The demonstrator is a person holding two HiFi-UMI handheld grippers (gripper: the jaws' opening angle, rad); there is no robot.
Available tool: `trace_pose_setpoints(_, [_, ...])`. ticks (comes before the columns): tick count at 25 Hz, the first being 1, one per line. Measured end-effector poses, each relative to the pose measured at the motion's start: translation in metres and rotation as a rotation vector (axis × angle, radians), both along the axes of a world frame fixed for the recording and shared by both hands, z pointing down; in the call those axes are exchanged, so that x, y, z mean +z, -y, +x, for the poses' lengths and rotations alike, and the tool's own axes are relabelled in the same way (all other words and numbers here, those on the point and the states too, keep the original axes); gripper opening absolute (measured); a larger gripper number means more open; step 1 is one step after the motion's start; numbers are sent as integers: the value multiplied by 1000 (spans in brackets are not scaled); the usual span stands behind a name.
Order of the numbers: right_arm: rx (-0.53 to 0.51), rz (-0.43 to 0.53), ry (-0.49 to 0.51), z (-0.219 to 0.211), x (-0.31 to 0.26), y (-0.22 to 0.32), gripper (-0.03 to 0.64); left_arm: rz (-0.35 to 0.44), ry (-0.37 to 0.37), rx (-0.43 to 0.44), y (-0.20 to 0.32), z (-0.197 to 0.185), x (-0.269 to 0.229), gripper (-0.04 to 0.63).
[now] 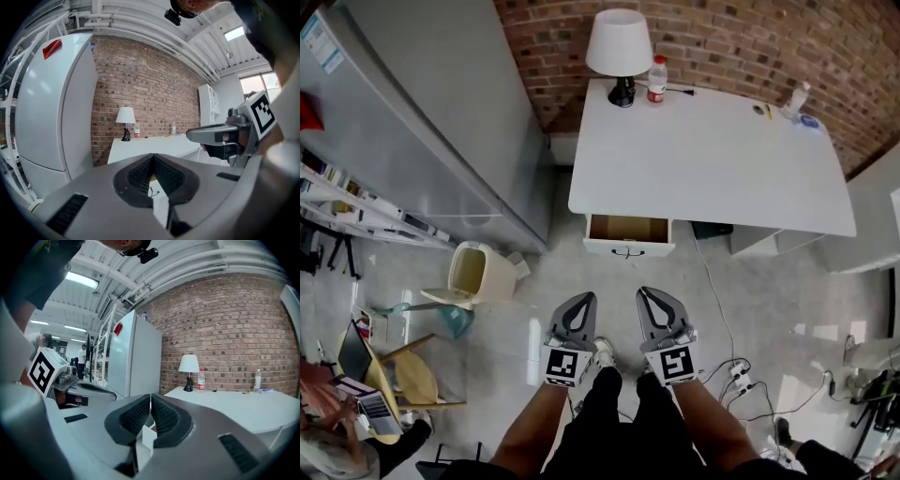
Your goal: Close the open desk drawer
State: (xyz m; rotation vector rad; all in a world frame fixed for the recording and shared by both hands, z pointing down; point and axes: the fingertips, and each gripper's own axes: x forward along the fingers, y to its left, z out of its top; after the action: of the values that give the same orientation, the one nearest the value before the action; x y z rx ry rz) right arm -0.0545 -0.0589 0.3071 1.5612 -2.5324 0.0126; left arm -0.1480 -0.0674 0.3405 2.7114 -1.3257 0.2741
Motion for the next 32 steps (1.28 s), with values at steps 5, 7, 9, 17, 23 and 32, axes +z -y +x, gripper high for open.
trace_pose_setpoints(5, [-9,-13,-17,16,32,13,29,-31,4,-34,17,17,41,6])
trace_pose_setpoints(7, [-19,-12,-33,21,52,17,29,-31,7,-56,26,21,59,6])
trace_pose_setpoints(9, [-27,-28,-50,25,76,17,29,-18,26,-56,30,27,76,8])
trace_pose_setpoints(17, [-55,-36,-100,35,143,30,29,16,64,-35,46,41,140,8])
trace_pose_setpoints(23, [-9,-38,-45,38,194,35,29,35,68,-9,55,57,195,8])
trace_pose_setpoints(32, [65,-17,28,49,250,39,29,6,61,-27,74,73,255,6])
